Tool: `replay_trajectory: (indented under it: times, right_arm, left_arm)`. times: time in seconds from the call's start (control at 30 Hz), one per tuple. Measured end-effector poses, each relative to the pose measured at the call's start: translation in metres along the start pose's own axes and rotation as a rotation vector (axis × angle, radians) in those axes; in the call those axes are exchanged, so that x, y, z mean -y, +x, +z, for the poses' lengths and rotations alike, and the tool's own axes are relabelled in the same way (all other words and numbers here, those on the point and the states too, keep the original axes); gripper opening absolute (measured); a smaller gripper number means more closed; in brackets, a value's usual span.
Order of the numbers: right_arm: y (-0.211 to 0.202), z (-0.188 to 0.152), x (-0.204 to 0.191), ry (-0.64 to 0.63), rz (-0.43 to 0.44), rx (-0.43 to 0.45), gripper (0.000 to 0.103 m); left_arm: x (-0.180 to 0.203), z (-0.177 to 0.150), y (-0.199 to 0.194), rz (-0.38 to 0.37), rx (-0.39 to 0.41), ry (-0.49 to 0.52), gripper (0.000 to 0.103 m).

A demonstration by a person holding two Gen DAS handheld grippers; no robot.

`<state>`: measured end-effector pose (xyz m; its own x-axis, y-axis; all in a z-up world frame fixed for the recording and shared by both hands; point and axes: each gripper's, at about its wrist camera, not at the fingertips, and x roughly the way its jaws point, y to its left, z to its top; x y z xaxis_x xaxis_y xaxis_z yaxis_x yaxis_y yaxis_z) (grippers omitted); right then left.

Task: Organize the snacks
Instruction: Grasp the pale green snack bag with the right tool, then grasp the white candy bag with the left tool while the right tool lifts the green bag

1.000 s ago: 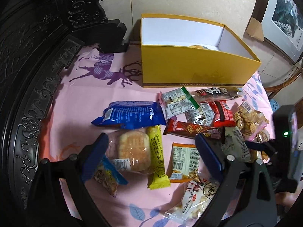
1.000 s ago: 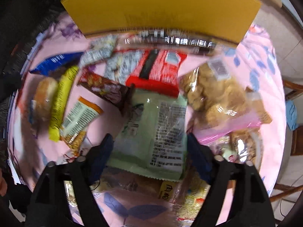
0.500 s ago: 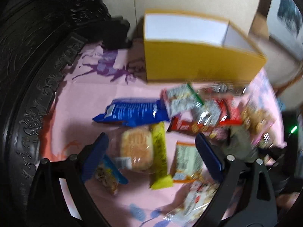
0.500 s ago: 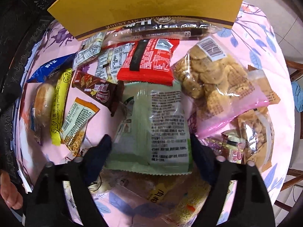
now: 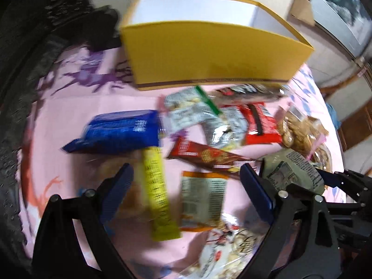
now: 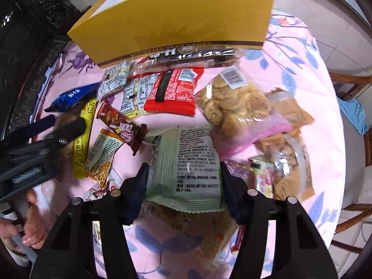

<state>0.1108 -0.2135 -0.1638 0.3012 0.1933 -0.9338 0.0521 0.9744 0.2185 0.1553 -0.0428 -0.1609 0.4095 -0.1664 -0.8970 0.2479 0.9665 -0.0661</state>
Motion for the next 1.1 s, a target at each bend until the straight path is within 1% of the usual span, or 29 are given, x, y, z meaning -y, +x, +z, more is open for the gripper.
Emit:
replay_trajectory:
  times: [0.07, 0.1, 0.17, 0.23, 0.3, 0.37, 0.4, 0.43, 0.47, 0.5, 0.57, 0.6, 0.63, 0.67, 0.7, 0.77, 0.8, 0.83, 0.97, 1.03, 1.1]
  right_arm:
    - [-0.008, -0.004, 0.005, 0.012, 0.015, 0.02, 0.057]
    - [-0.011, -0.006, 0.006, 0.005, 0.01, 0.027, 0.053]
    - [-0.016, -0.011, 0.012, 0.003, 0.014, 0.032, 0.051]
    - [-0.019, -0.015, 0.018, 0.01, 0.022, 0.033, 0.051]
    - [-0.015, -0.014, 0.015, 0.011, 0.023, 0.025, 0.051]
    - [-0.006, -0.011, 0.011, 0.006, 0.036, 0.006, 0.052]
    - [0.0, -0.009, 0.009, 0.013, 0.042, -0.004, 0.053]
    - [0.008, -0.007, 0.01, 0.024, 0.063, -0.033, 0.054]
    - [0.012, -0.005, 0.012, 0.037, 0.066, -0.033, 0.055]
    - [0.015, -0.003, 0.012, 0.041, 0.068, -0.037, 0.059]
    - [0.024, 0.004, 0.008, 0.022, 0.079, -0.066, 0.061]
    - [0.031, 0.007, 0.005, 0.012, 0.081, -0.091, 0.065]
    - [0.034, 0.01, 0.003, 0.009, 0.083, -0.095, 0.063]
    - [0.036, 0.012, 0.003, 0.012, 0.083, -0.089, 0.062]
    - [0.038, 0.012, 0.003, 0.017, 0.083, -0.089, 0.058]
    - [0.036, 0.011, 0.001, -0.002, 0.088, -0.09, 0.046]
    - [0.033, 0.011, 0.0, -0.012, 0.093, -0.085, 0.037]
    - [0.028, 0.011, 0.0, -0.017, 0.1, -0.079, 0.034]
    - [0.007, 0.004, 0.007, 0.007, 0.131, -0.036, 0.032]
    - [-0.003, 0.0, 0.008, 0.004, 0.137, -0.013, 0.032]
    - [-0.013, -0.005, 0.009, 0.01, 0.147, 0.006, 0.032]
  left_arm:
    - [0.011, 0.001, 0.006, -0.03, -0.004, 0.039, 0.094]
    - [0.015, 0.001, 0.008, -0.033, -0.006, 0.051, 0.094]
    - [0.022, 0.001, 0.018, -0.03, -0.036, 0.067, 0.094]
    - [0.025, 0.0, 0.028, -0.037, -0.078, 0.054, 0.094]
    - [0.024, -0.003, 0.032, -0.024, -0.092, 0.026, 0.094]
    - [0.024, -0.006, 0.037, -0.013, -0.11, 0.017, 0.094]
    - [0.024, -0.008, 0.038, -0.009, -0.113, 0.014, 0.094]
    - [0.023, -0.009, 0.039, -0.006, -0.113, 0.012, 0.094]
    - [0.021, -0.01, 0.038, -0.003, -0.112, 0.007, 0.094]
    - [0.02, -0.012, 0.036, 0.0, -0.108, 0.003, 0.094]
    - [0.016, -0.013, 0.033, 0.008, -0.103, -0.005, 0.093]
    - [0.013, -0.014, 0.032, 0.032, -0.103, -0.014, 0.093]
    - [0.008, -0.015, 0.032, 0.034, -0.105, -0.025, 0.093]
    - [0.001, -0.016, 0.029, 0.015, -0.106, -0.04, 0.093]
    - [-0.003, -0.016, 0.025, 0.005, -0.104, -0.054, 0.093]
    - [-0.008, -0.021, 0.015, 0.006, -0.086, -0.053, 0.093]
    - [-0.007, -0.026, 0.008, 0.012, -0.077, -0.033, 0.093]
    - [-0.006, -0.03, 0.004, 0.017, -0.072, -0.018, 0.093]
    - [0.004, -0.06, -0.019, -0.005, -0.075, 0.044, 0.093]
    - [0.01, -0.077, -0.025, -0.022, -0.086, 0.077, 0.093]
    - [0.015, -0.092, -0.025, -0.017, -0.107, 0.1, 0.093]
